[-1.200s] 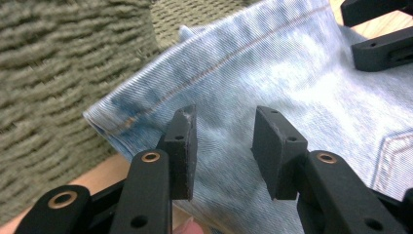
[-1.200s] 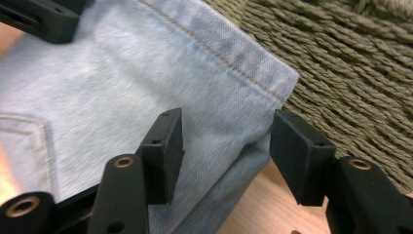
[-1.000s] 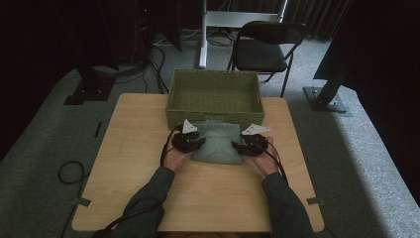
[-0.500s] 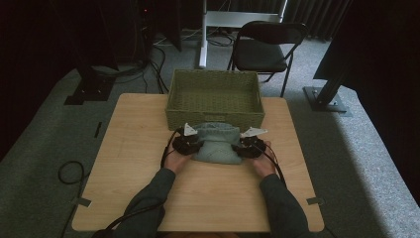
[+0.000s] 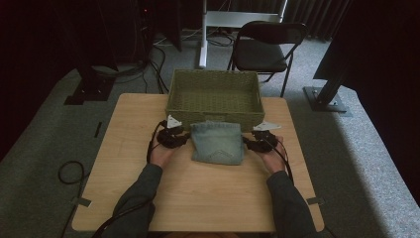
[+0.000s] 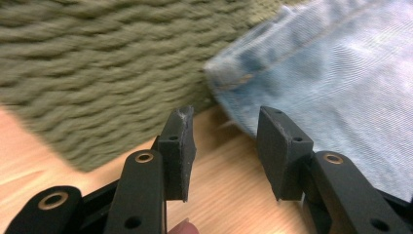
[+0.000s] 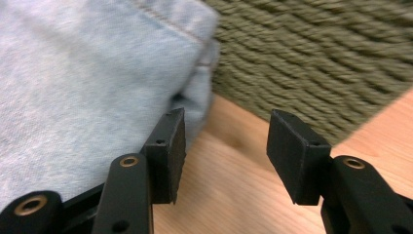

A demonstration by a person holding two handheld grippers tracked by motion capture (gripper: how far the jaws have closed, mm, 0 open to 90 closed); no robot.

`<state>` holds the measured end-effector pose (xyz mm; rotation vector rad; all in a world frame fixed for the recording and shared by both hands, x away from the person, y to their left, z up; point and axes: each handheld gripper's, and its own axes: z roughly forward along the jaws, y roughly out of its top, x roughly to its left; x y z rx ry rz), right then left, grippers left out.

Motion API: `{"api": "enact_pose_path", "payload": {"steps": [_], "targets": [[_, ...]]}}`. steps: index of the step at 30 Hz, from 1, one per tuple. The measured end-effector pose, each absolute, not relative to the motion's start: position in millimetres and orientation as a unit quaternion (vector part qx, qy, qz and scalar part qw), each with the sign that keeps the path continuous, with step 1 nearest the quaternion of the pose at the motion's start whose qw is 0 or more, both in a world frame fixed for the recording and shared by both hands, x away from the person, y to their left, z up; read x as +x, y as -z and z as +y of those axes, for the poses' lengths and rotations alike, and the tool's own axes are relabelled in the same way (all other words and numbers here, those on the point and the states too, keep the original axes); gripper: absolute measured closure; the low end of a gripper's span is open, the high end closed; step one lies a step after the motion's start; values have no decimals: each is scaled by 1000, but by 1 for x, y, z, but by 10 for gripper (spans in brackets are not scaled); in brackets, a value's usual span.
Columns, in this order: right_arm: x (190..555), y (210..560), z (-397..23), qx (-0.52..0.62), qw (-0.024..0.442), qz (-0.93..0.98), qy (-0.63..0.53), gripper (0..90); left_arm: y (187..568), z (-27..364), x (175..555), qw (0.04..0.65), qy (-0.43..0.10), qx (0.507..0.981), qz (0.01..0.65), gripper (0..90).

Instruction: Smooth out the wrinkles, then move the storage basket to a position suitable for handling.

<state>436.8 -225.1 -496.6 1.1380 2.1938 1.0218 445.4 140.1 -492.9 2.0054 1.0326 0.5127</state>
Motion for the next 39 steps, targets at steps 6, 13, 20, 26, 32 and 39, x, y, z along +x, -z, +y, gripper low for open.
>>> {"api": "enact_pose_path", "payload": {"steps": [6,13,20,26,32,39], "targets": [[440,485,-236,420,246,790,-372,482,480,160,445,405,-221,784,415,584],[441,478,-244,429,259,782,-372,480,474,172,445,408,-226,779,419,583],[442,479,-248,431,264,781,-365,476,474,180,450,408,-227,775,425,580],[445,476,-249,434,268,778,-366,476,473,187,451,412,-227,768,434,575],[448,472,-251,440,277,769,-371,478,469,191,454,416,-231,762,439,567],[454,470,-255,452,276,760,-377,503,462,194,458,417,-239,757,443,562]]}}
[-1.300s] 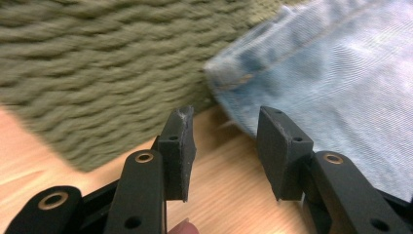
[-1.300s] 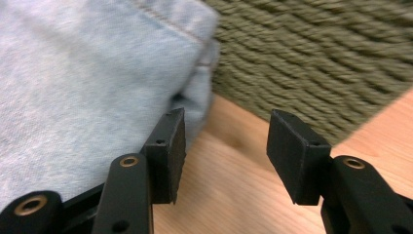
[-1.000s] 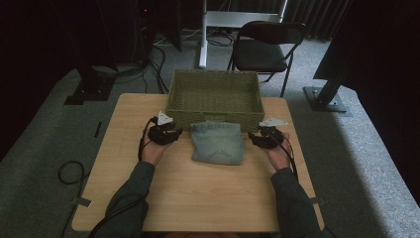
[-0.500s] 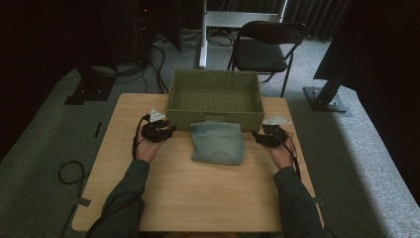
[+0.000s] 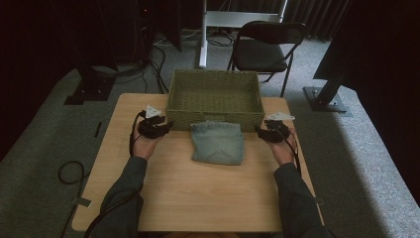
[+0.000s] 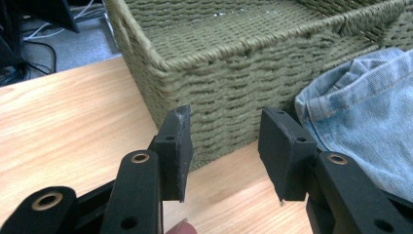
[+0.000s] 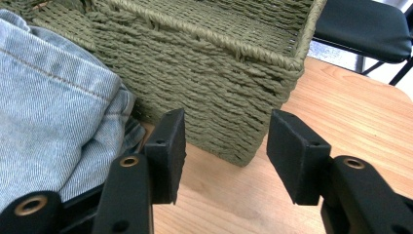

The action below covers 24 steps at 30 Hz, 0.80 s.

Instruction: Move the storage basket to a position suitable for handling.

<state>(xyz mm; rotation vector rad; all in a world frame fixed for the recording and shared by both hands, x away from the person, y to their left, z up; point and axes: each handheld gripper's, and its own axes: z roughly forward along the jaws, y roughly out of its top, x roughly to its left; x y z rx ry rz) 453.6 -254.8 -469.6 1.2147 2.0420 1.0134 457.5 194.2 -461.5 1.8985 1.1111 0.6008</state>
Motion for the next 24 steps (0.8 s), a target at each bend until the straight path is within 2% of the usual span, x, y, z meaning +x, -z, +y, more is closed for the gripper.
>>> {"api": "enact_pose_path", "payload": {"steps": [13,24], "targets": [[467,454,-253,462,296,742,-386,558,448,192,473,426,-245,744,453,566],[486,443,-252,480,309,730,-375,634,439,197,490,425,-258,724,478,625]]}}
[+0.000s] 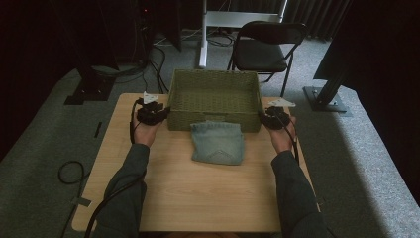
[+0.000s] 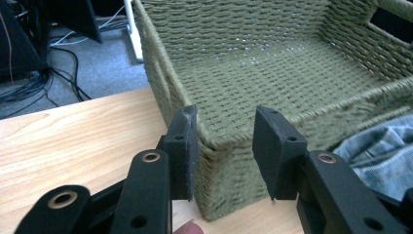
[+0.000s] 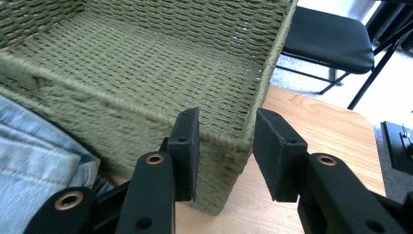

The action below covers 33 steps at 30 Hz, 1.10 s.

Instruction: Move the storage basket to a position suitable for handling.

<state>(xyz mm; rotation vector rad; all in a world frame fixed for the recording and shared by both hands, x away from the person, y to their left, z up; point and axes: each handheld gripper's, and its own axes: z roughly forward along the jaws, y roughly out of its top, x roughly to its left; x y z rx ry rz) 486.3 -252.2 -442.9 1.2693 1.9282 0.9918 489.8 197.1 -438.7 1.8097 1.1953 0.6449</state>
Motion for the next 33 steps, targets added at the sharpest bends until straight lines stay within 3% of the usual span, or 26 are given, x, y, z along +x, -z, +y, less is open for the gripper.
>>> {"api": "enact_pose_path", "payload": {"steps": [26,29,31,33], "targets": [[522,447,-260,537,289,703,-366,677,448,186,522,396,-239,719,519,689],[527,447,-261,541,283,707,-357,706,448,184,524,391,-238,719,523,725],[529,447,-260,536,270,717,-356,791,448,186,524,392,-229,716,530,744],[529,446,-257,530,277,723,-347,796,447,186,524,391,-228,717,530,746]]}}
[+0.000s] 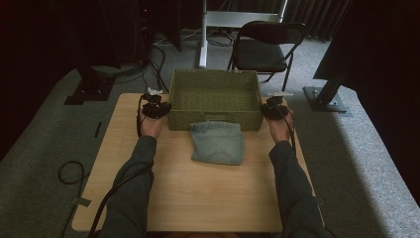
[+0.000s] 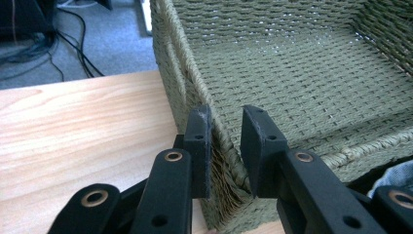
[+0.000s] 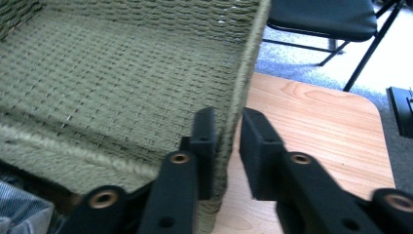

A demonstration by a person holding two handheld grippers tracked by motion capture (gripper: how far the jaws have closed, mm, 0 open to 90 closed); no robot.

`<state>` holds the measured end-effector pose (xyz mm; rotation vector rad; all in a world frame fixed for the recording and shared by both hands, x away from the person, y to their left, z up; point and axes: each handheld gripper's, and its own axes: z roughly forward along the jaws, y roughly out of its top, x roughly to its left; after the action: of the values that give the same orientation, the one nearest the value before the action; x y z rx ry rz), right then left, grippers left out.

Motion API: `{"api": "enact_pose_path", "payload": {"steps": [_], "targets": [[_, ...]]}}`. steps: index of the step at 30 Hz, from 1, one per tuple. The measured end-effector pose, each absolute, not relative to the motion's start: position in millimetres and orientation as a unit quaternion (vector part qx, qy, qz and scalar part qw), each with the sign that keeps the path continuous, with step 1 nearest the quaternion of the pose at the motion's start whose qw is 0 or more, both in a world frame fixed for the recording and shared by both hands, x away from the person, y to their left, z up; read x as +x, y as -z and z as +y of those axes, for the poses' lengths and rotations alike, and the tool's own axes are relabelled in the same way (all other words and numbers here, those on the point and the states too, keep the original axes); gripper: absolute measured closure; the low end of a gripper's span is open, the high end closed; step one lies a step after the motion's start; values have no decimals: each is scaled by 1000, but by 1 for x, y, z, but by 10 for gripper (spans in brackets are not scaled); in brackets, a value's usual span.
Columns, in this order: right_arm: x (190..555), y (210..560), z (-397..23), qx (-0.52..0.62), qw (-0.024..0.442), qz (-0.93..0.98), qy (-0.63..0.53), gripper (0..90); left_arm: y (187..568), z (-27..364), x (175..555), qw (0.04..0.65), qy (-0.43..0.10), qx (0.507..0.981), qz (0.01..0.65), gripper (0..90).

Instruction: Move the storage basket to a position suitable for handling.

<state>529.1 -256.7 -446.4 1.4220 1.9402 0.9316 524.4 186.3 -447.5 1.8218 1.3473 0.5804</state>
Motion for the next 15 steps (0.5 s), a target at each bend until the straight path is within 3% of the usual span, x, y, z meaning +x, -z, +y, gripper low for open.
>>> {"api": "enact_pose_path", "payload": {"steps": [15], "targets": [[515,448,-258,526,276,723,-354,793,446,188,515,388,-224,724,525,748]]}}
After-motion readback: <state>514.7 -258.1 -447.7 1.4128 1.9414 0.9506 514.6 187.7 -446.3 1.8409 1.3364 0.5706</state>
